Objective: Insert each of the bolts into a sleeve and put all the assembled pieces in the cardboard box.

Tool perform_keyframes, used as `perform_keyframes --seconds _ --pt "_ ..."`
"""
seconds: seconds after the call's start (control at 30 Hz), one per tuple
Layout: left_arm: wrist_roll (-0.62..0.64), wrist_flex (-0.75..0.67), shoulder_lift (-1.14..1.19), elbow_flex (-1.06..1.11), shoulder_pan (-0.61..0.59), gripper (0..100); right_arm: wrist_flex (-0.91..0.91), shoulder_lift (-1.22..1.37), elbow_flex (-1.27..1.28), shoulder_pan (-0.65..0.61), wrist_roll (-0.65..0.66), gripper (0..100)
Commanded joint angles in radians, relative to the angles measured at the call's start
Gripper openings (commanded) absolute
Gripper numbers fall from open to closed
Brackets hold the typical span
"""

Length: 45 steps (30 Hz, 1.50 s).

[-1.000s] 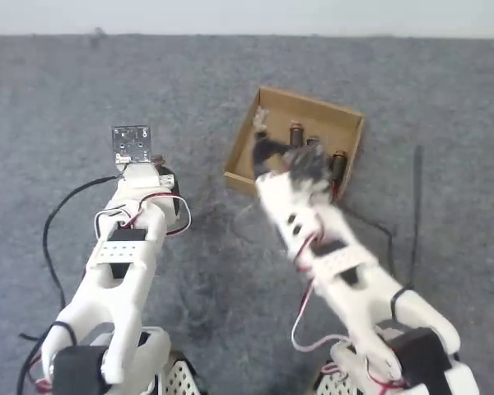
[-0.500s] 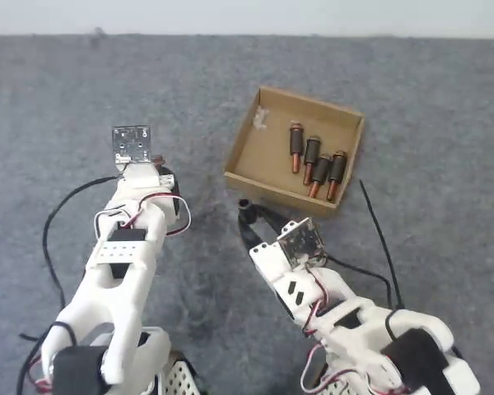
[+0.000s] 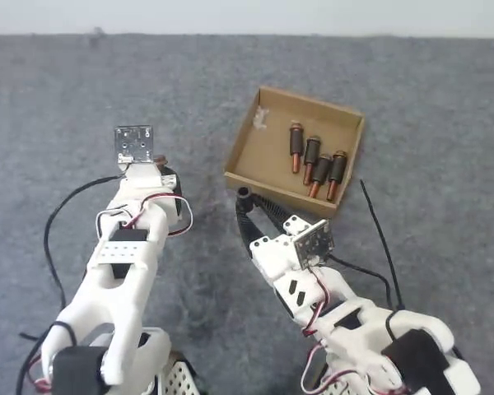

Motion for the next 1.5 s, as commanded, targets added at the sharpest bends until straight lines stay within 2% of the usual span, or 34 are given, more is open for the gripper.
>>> perform_keyframes --seconds 0.0,0.13,0.37,0.47,0.9,1.33,1.47 --pt "0.005 -0.031 -0.051 -0.007 0.006 1 -0.041 0.035 0.018 0.042 -0.014 0.6" --pt "0.005 -0.031 -0.051 -0.007 0.008 1 -0.159 0.196 -0.021 0.088 -0.029 0.6" --pt "0.005 -0.031 -0.051 -0.007 0.008 1 -0.653 0.622 -0.054 0.024 -0.026 0.6" --pt "0.005 -0.031 -0.051 -0.007 0.008 1 -0.654 0.714 -0.060 -0.021 -0.023 0.6" --pt "0.003 -0.032 -0.074 -0.001 0.032 1 -0.648 0.638 -0.032 -0.053 -0.021 0.6" --pt "0.014 -0.008 -0.407 0.041 0.049 1 -0.627 0.639 -0.032 -0.053 -0.020 0.6" --pt "0.014 -0.008 -0.545 0.120 0.120 1 -0.627 0.639 -0.034 -0.053 -0.020 0.6"
